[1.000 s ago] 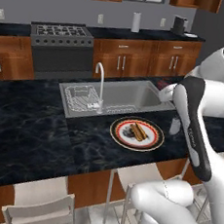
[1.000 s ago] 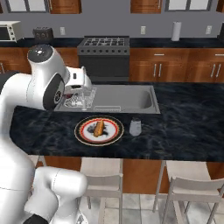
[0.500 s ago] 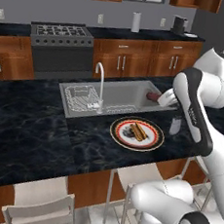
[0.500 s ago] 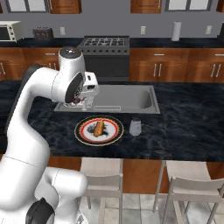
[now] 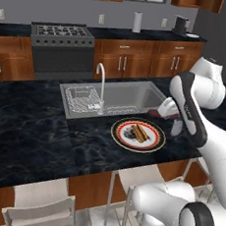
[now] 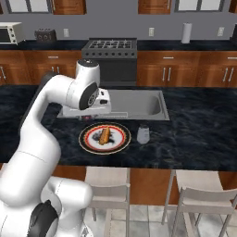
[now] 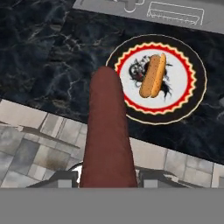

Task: Move the hot dog bun to the plate on the dining table and place the condiment next to that plate. Then navigate to the fridge and take the sausage and place it on the plate as well.

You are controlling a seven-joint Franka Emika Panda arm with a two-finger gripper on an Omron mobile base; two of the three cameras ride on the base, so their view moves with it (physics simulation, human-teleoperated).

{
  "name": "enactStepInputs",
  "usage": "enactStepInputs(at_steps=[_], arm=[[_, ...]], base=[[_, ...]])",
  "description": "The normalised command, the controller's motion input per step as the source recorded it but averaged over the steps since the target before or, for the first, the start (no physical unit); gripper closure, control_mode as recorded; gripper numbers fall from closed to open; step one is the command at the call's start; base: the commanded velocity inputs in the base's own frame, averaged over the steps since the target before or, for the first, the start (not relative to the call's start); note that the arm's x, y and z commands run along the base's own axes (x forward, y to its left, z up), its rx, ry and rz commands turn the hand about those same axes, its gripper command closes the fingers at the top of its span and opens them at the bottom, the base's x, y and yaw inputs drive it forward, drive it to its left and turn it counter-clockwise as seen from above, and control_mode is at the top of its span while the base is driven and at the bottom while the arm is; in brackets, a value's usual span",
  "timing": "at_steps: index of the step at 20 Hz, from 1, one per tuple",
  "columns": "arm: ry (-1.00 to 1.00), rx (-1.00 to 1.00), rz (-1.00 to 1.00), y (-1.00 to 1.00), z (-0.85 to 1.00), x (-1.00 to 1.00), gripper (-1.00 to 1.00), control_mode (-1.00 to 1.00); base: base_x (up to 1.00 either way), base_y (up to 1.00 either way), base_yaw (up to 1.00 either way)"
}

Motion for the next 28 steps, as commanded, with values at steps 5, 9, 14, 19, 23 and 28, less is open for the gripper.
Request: enactStepInputs(at_steps=[5, 9, 14, 19, 23, 28], arm=[[0.17, 0.00, -0.05, -0.28, -0.47, 0.07, 1.00, -1.00], [0.12, 0.00, -0.06, -0.26, -0.37, 0.23, 1.00, -1.00], [0.08, 0.00, -0.08, -0.13, -0.32, 0.48, 1.00, -1.00], [0.04, 0.00, -0.13, -0.01, -0.29, 0.57, 1.00, -1.00], [0.00, 0.00, -0.17, 0.00, -0.27, 0.55, 1.00, -1.00], [0.02, 0.00, -0.17, 0.00, -0.27, 0.51, 1.00, -1.00]], base=[[0.00, 0.00, 0.00], [0.00, 0.00, 0.00], [0.00, 0.00, 0.00], [0.00, 0.00, 0.00], [0.00, 0.00, 0.00], [0.00, 0.00, 0.00]])
